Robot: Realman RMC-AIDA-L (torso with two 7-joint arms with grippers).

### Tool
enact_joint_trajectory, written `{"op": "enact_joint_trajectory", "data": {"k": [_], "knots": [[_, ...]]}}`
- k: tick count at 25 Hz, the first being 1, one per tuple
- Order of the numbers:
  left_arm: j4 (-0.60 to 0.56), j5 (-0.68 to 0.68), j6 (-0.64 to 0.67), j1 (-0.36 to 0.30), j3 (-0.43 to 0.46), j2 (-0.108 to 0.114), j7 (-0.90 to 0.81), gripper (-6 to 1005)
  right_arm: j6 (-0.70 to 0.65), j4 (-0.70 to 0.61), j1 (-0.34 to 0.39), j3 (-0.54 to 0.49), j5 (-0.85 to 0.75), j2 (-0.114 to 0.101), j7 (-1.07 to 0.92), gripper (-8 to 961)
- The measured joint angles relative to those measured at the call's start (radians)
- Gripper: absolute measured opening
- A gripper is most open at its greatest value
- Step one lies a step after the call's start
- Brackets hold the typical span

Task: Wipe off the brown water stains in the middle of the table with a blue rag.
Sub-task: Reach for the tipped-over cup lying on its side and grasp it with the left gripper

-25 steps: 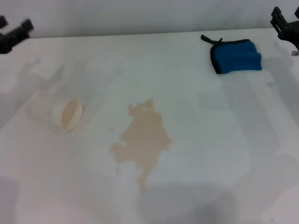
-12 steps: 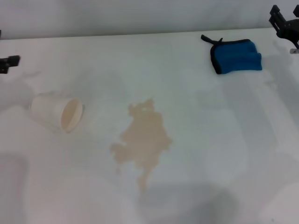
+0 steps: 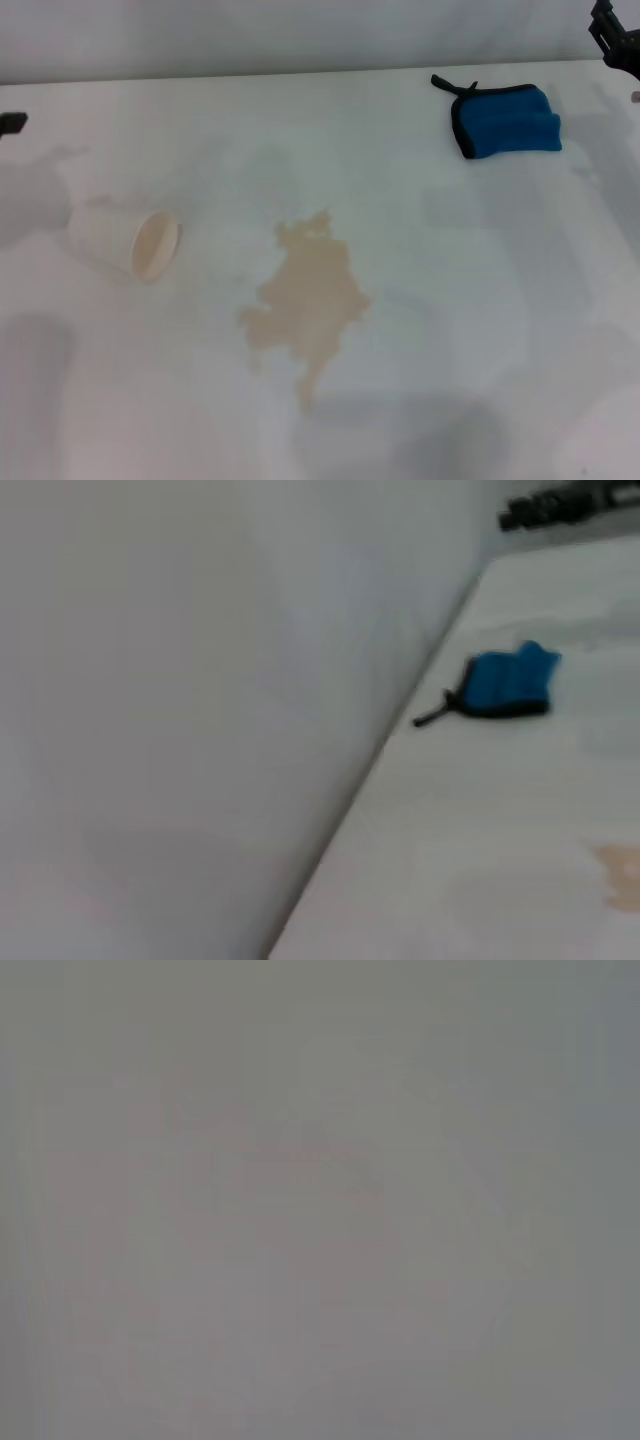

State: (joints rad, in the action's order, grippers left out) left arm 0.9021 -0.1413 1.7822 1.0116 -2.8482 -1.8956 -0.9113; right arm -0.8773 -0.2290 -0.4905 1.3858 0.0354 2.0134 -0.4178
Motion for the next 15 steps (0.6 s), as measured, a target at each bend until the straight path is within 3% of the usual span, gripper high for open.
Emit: {"op": "enact_joint_trajectory", "data": {"k": [6, 15], "knots": [[-0.002, 0.173, -0.003, 0.048, 0.000, -0.007, 0.164, 841, 0.023, 0.020, 0.008, 0.014, -0.005, 0.007, -0.001, 679], [-0.012, 0.314, -0.041, 0.087, 0.000, -0.026, 0.303, 833, 0.040, 0.063, 0.003, 0.043, -0.003, 0.014, -0.015, 679]]}}
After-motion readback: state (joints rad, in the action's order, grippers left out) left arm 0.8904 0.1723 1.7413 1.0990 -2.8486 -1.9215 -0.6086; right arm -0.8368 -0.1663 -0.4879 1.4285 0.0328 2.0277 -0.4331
